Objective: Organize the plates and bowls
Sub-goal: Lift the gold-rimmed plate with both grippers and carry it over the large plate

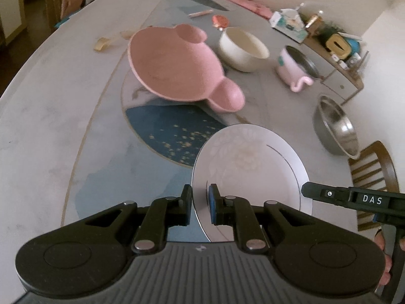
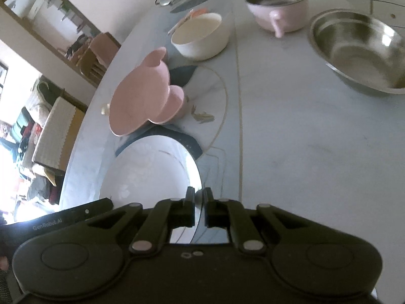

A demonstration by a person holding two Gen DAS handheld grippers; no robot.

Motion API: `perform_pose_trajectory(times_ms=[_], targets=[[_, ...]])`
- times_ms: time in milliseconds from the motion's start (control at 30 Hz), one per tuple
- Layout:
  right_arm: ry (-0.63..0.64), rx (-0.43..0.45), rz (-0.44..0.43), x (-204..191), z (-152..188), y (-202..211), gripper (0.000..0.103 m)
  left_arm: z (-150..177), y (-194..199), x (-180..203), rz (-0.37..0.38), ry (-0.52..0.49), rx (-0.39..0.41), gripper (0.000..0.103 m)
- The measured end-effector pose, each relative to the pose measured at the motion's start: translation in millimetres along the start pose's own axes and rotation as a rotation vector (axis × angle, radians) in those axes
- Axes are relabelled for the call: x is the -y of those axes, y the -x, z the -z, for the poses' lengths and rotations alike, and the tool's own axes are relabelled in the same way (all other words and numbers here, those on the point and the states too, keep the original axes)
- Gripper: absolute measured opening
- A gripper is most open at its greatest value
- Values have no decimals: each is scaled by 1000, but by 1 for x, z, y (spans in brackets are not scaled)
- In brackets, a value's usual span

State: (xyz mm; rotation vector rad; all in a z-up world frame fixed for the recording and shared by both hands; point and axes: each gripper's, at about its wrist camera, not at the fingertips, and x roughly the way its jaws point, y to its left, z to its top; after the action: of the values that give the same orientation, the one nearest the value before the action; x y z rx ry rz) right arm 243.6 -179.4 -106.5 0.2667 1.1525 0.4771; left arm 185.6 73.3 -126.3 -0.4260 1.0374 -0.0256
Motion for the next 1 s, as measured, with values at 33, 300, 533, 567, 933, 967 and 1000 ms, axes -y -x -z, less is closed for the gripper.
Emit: perform_pose_trajectory(times_ms=[33,300,533,567,933,967,1000], targets=[[-6,11,1,1,3,7,7,1,3,3,6,-8,0,13],[-68,82,20,14,32,54,7,17,16,38,63,-103,-20,13],[-156,129,47,36,65,85,6,37,15,67,109,-193,-54,13],[-172,136,50,40,70,89,6,41,14,72,115,-204,-61,13],[-324,174,103,82,130,120,6,80,-1,118,149,-353,-138,13],[-331,175,106,85,134,121,6,83,-3,121,151,-363,-144,13],[-343,177,110,88,139,122,6,85,-6,123,152,-375,-152,13]])
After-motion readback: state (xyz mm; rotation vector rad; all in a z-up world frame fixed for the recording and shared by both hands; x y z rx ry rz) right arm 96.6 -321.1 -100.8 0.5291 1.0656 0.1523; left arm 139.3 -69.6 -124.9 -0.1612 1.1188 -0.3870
